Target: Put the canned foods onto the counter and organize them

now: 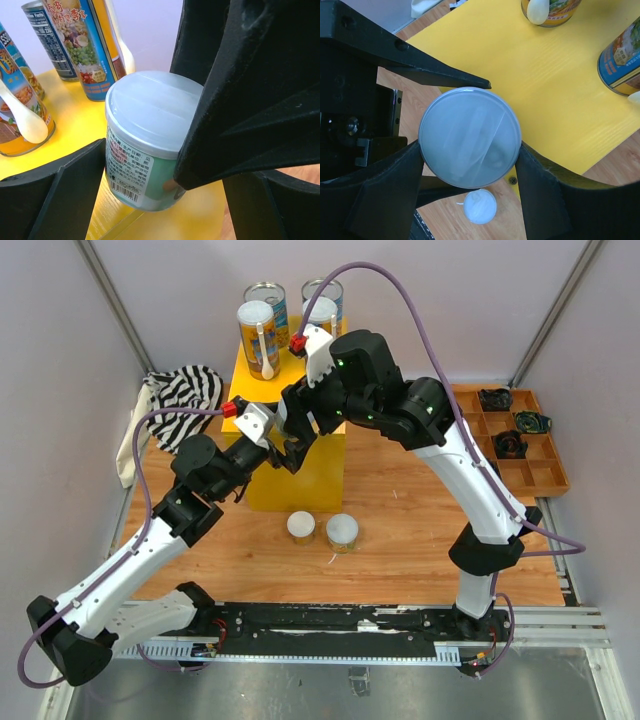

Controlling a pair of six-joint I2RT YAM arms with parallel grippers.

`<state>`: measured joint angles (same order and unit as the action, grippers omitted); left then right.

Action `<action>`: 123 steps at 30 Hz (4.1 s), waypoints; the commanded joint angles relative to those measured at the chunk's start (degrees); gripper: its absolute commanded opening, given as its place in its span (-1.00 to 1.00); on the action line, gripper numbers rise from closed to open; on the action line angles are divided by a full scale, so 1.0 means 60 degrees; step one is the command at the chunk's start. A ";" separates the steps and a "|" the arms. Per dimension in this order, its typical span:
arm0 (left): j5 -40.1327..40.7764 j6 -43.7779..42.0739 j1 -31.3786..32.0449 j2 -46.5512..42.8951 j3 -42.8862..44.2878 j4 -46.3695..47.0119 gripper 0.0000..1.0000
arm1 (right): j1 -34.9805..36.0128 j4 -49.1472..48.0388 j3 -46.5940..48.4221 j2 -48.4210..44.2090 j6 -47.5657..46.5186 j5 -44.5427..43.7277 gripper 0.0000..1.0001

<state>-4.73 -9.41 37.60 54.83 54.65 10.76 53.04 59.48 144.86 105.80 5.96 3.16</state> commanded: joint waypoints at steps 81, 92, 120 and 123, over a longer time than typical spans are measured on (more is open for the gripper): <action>0.2262 0.1933 -0.1353 -0.0226 0.0454 0.0235 -0.29 | -0.0084 -0.2126 -0.3141 -0.2826 0.0458 -0.0621 0.62; 0.1867 0.2176 -0.1811 0.0136 0.0712 0.0115 -0.25 | -0.0083 -0.2393 -0.4085 -0.3336 0.0472 -0.0519 0.62; 0.1956 0.2702 -0.2091 0.0761 0.0779 0.0491 0.02 | -0.0093 -0.2457 -0.4844 -0.3827 0.0421 -0.0545 0.64; 0.1973 0.2689 -0.2121 0.0805 0.0814 0.0463 0.08 | -0.0093 -0.2418 -0.4800 -0.3809 0.0401 -0.0541 0.64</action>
<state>6.13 6.13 25.61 59.44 57.43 10.44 52.95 45.52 115.63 84.16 8.73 -0.01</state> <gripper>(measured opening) 0.709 0.819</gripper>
